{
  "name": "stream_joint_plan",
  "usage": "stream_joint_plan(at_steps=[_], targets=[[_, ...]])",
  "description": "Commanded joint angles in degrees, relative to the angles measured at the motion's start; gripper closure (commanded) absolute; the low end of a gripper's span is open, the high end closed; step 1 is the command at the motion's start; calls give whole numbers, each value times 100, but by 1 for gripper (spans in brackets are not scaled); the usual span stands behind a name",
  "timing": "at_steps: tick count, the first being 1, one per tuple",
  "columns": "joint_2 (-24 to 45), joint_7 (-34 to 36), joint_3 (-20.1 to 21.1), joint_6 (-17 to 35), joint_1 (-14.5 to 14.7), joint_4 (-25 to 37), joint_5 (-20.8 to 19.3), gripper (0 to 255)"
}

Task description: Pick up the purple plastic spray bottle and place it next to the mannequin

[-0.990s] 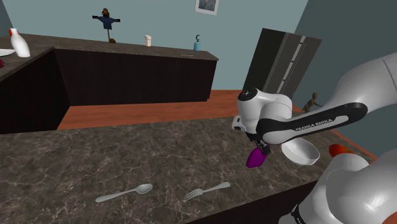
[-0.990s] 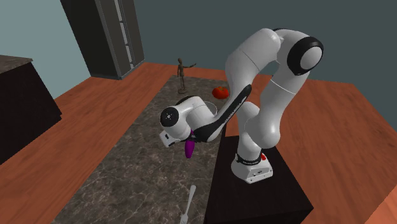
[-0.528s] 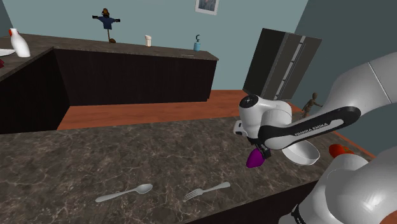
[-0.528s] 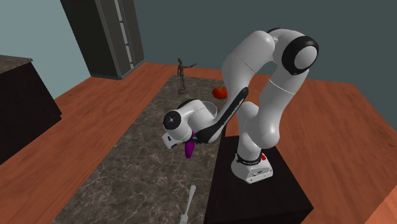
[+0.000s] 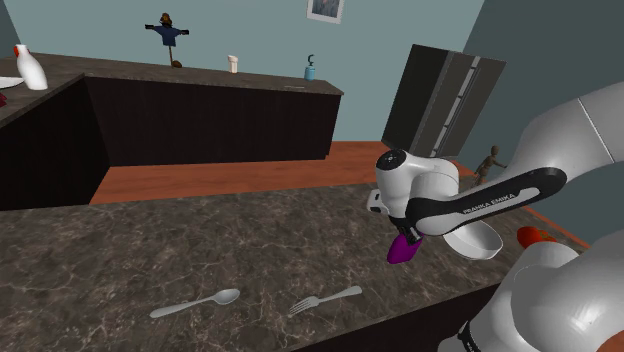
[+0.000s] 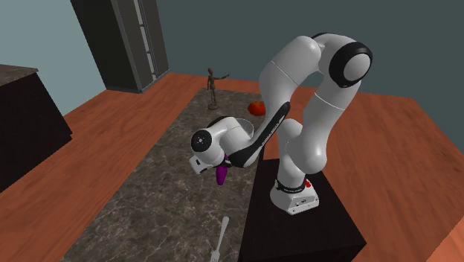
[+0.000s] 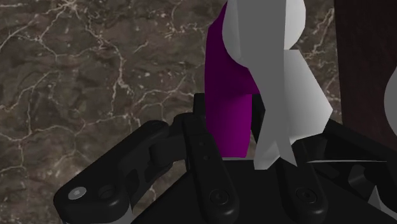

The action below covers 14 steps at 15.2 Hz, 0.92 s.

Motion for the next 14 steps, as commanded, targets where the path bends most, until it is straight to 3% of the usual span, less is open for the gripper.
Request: stream_joint_plan(at_steps=[1, 8, 14], targets=[[0, 0, 0, 0, 0, 0, 0, 255], [1, 0, 0, 1, 0, -1, 0, 255], [-448, -304, 35, -545, 65, 157, 206, 255]])
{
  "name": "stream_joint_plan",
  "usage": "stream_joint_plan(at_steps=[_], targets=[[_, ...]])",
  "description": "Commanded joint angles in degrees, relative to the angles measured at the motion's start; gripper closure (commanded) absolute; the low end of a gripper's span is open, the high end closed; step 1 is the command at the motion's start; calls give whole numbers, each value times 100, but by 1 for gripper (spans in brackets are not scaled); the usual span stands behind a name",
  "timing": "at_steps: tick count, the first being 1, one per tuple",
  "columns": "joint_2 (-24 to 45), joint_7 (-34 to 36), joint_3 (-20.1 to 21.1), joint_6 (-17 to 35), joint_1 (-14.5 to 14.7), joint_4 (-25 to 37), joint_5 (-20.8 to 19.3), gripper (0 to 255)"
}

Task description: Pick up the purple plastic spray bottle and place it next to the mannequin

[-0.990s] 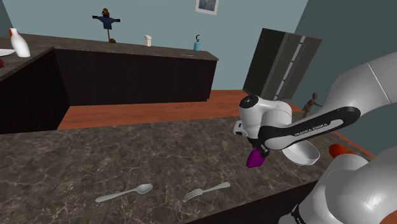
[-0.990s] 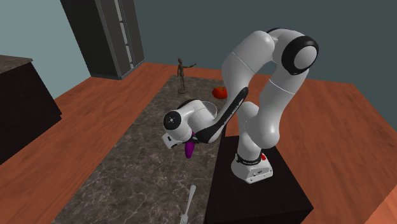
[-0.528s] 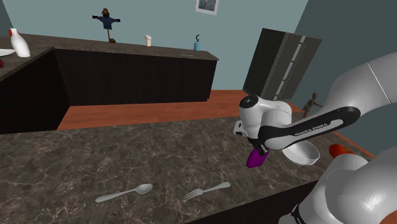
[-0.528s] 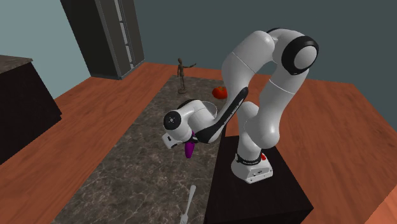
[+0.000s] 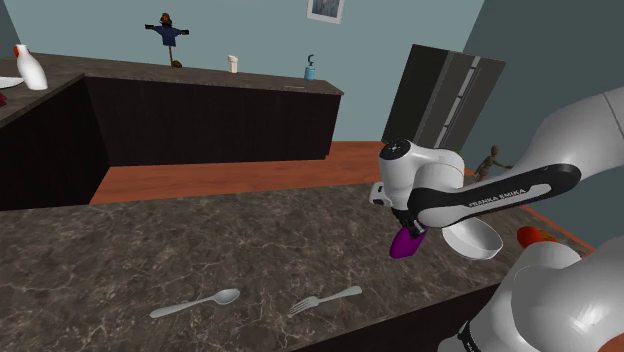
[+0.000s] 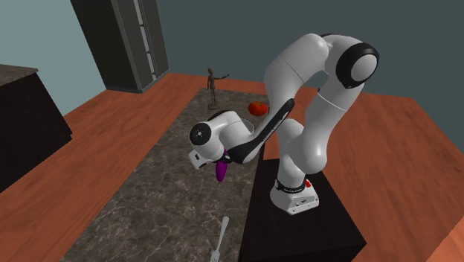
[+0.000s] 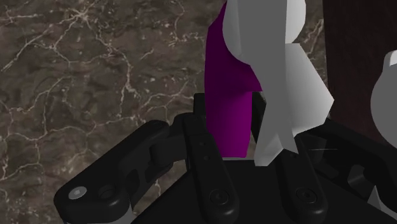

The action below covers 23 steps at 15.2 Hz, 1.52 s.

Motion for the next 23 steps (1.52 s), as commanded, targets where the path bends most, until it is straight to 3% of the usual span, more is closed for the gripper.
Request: stream_joint_plan(at_steps=[1, 23], targets=[[-146, -95, 21, -196, 28, 63, 74, 255], [-1065, -959, 201, -1992, 138, 1116, 493, 255]])
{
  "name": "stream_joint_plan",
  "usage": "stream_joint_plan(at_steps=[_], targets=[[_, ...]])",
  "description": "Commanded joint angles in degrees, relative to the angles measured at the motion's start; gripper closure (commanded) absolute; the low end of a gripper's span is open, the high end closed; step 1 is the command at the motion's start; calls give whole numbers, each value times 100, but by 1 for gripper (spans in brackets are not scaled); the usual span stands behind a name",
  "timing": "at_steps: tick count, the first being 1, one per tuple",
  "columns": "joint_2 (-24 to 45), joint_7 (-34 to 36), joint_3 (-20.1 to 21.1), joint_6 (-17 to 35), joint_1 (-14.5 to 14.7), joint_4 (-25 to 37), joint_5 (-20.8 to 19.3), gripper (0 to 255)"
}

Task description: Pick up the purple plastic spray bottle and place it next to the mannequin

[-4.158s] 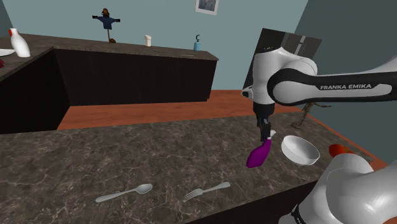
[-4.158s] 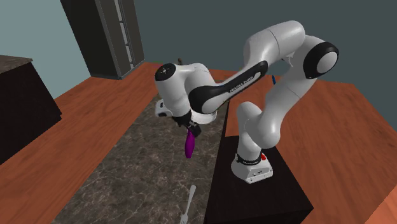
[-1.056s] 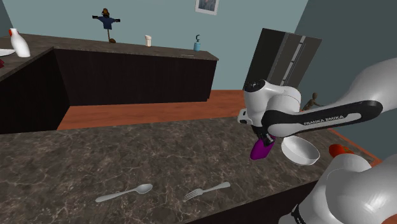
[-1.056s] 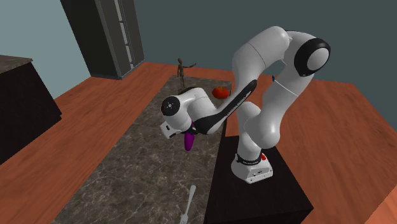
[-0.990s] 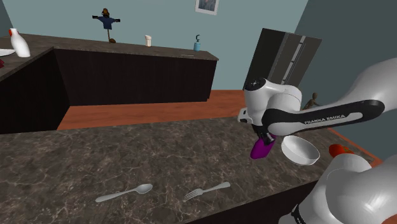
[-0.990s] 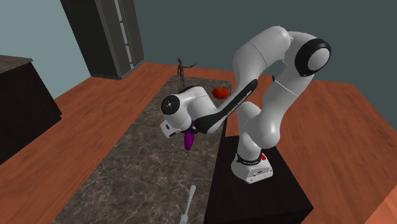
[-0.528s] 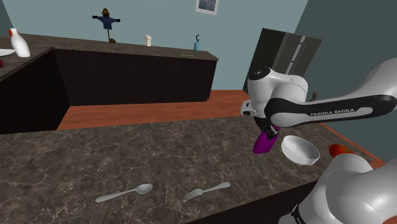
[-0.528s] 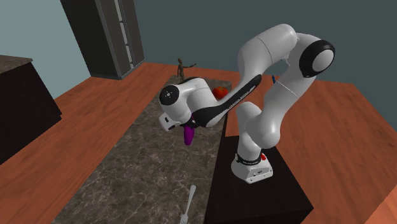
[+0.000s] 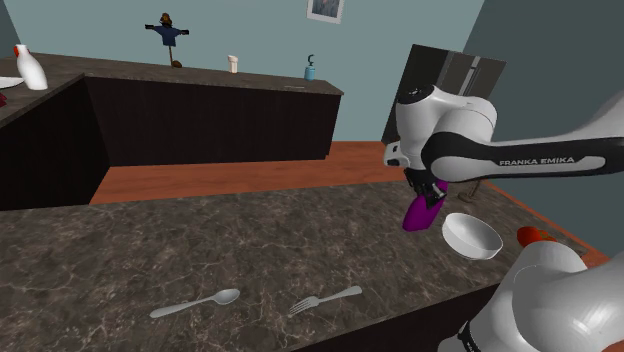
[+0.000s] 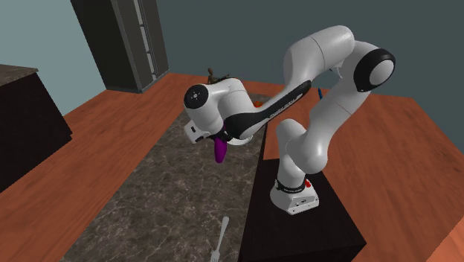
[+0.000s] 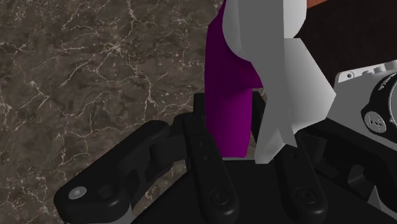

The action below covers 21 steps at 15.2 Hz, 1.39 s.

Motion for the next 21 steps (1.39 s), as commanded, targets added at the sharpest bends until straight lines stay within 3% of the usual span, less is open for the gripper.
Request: stream_joint_plan(at_steps=[1, 21], targets=[[-27, -59, 15, -127, 2, 110, 18, 255], [-108, -703, 182, -1491, -12, 1533, 122, 255]])
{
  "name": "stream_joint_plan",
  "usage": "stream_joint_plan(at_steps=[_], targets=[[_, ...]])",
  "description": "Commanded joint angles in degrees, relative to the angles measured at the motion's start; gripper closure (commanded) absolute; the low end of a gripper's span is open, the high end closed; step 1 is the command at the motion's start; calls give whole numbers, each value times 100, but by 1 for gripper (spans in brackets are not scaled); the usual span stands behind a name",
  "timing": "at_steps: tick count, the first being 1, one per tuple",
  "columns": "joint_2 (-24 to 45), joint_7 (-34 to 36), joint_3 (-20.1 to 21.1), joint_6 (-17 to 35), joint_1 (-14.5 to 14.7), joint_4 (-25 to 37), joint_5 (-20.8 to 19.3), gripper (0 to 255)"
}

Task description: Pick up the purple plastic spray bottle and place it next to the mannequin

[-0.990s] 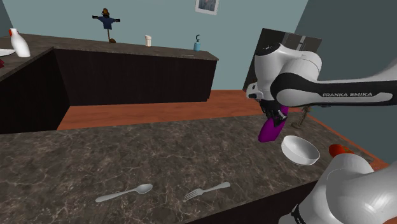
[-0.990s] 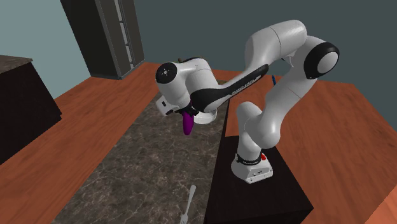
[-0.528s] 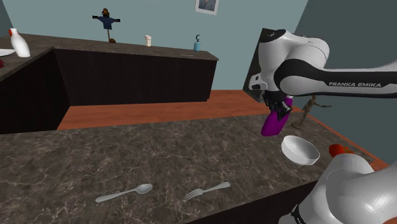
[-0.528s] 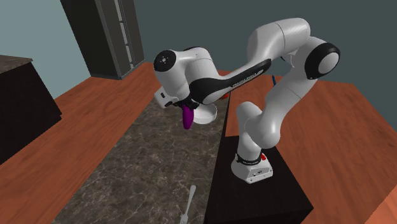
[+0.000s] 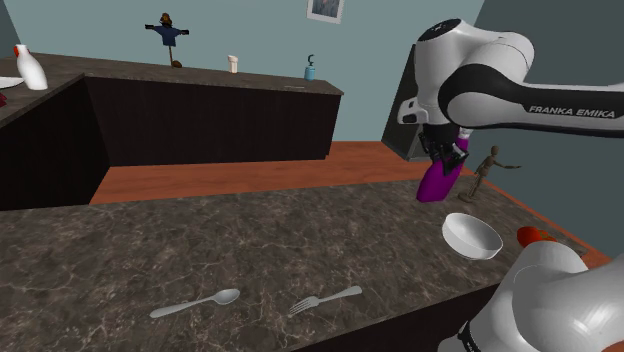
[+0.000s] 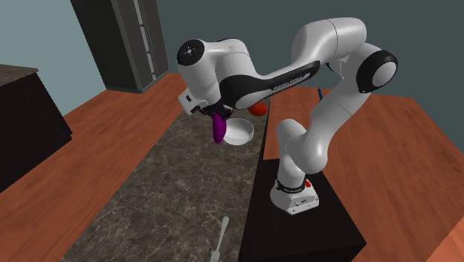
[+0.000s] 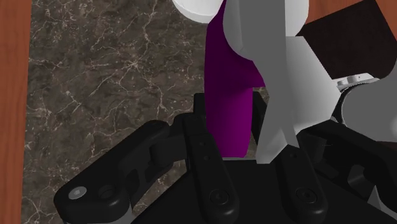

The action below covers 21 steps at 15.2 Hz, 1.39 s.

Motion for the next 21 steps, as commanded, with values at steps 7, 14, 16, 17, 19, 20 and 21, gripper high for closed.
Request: stream_joint_plan(at_steps=[7, 14, 16, 17, 19, 20, 21], targets=[[90, -241, 67, -499, -21, 640, -2, 255], [232, -465, 122, -933, -48, 1267, -29, 255], [282, -530, 138, -1056, -57, 1454, -41, 255], [309, -563, 146, -1117, -62, 1550, -47, 255], [365, -630, 162, -1240, -71, 1744, -62, 255], [395, -663, 170, -1302, -76, 1843, -70, 255], [384, -791, 46, -1221, -110, 1820, -166, 255]])
